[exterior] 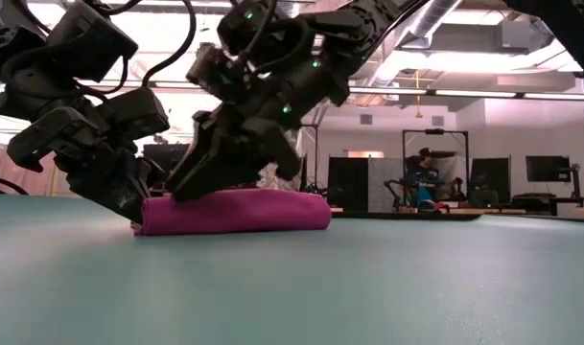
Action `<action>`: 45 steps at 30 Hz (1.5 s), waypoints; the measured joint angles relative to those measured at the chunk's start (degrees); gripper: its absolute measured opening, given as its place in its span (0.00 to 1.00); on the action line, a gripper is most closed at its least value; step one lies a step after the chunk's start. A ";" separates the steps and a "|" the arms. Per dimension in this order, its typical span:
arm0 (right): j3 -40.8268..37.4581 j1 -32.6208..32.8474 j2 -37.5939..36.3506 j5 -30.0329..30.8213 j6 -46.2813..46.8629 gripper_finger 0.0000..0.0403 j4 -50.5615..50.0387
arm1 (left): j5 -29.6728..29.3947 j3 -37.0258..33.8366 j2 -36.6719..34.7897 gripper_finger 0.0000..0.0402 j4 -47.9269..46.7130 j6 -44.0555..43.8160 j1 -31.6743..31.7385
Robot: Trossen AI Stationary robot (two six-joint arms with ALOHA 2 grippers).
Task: Roll towel into tight, uniform cylinder
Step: Roll the pink towel
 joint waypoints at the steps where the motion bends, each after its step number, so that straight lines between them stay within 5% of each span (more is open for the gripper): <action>1: 0.50 0.00 0.55 -0.29 0.04 0.48 -0.77 | -0.05 0.00 0.00 0.00 0.11 0.39 0.00; 10: 6.35 0.00 4.52 2.07 0.30 0.45 -8.65 | -0.02 0.00 0.00 0.00 0.28 0.54 0.00; 21: 9.70 -0.13 3.87 2.41 0.38 0.04 -14.26 | 1.19 0.00 0.00 0.00 1.04 0.44 -0.02; 45: 9.64 -3.86 4.35 2.43 3.94 0.02 -12.82 | 9.13 0.01 -0.04 0.00 2.03 -2.25 -0.04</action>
